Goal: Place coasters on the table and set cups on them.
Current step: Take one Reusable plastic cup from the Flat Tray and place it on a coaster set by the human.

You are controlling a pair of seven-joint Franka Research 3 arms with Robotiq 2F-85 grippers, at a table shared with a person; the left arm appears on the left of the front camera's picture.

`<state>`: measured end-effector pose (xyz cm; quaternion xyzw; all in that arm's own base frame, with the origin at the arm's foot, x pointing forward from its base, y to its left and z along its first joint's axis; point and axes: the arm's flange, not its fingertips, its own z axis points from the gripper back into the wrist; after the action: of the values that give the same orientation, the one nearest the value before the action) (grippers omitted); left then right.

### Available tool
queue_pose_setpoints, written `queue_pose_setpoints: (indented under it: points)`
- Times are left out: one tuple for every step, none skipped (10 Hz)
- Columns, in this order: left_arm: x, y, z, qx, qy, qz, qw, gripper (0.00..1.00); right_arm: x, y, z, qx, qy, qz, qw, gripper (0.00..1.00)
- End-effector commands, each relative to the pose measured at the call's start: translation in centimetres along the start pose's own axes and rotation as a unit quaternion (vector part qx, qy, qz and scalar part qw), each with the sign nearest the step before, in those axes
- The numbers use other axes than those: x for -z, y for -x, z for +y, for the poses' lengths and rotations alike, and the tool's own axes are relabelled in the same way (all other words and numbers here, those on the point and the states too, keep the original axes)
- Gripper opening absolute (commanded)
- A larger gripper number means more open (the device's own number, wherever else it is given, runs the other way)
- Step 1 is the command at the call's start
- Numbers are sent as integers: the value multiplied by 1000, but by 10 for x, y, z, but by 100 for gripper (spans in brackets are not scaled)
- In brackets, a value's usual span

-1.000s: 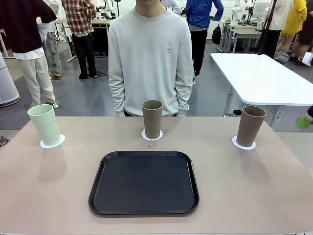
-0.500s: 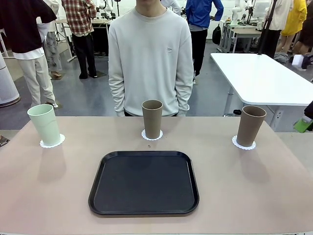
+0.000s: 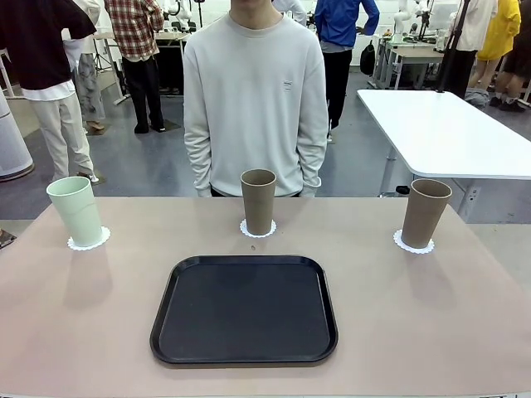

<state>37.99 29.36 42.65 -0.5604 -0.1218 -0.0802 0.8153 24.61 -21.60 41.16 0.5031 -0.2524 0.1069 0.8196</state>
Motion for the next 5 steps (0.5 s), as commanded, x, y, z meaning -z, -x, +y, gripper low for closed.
queue_pose_setpoints:
  points:
    - [-1, 1, -3, 0, 4, 2, 1000, 100, -8, 2, -29, 45, -110, -175, 977, 100]
    - [-1, 1, -3, 0, 4, 2, 1000, 100, -18, 10, -34, 55, -109, -189, 974, 100]
    - [-1, 1, -3, 0, 4, 2, 1000, 100, -33, 19, -38, 57, -118, -205, 970, 100]
    - [-1, 1, -3, 0, 4, 2, 1000, 100, -45, 21, -33, 49, -126, -201, 970, 100]
    - [-1, 1, -3, 0, 4, 2, 1000, 100, -56, 19, -24, 39, -121, -192, 973, 100]
